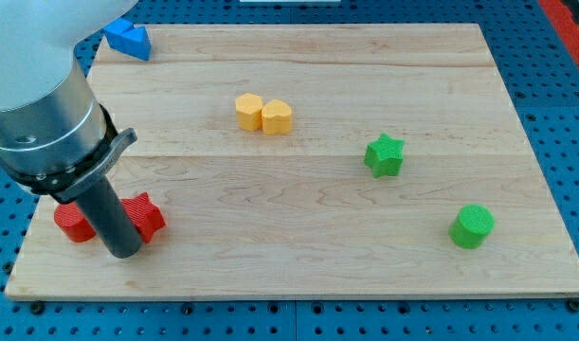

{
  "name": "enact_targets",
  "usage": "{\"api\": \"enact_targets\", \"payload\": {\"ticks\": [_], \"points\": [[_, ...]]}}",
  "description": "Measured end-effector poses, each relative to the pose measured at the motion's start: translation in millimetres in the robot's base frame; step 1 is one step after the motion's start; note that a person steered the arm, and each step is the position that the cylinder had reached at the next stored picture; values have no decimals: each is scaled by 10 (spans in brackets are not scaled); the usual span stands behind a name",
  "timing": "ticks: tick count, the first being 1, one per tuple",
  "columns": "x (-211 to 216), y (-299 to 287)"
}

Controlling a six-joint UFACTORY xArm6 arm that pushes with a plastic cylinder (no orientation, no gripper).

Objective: Keep the red star at the bottom left side of the green star

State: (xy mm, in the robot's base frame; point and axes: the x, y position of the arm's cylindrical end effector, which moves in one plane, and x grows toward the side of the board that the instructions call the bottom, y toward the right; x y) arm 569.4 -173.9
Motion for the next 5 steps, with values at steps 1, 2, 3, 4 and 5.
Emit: {"api": "enact_targets", "payload": {"ticks": [1,2,3,4,5], "points": [[-3,-239],[-134,-478],[-380,-357],[-498,27],[-481,770]]}}
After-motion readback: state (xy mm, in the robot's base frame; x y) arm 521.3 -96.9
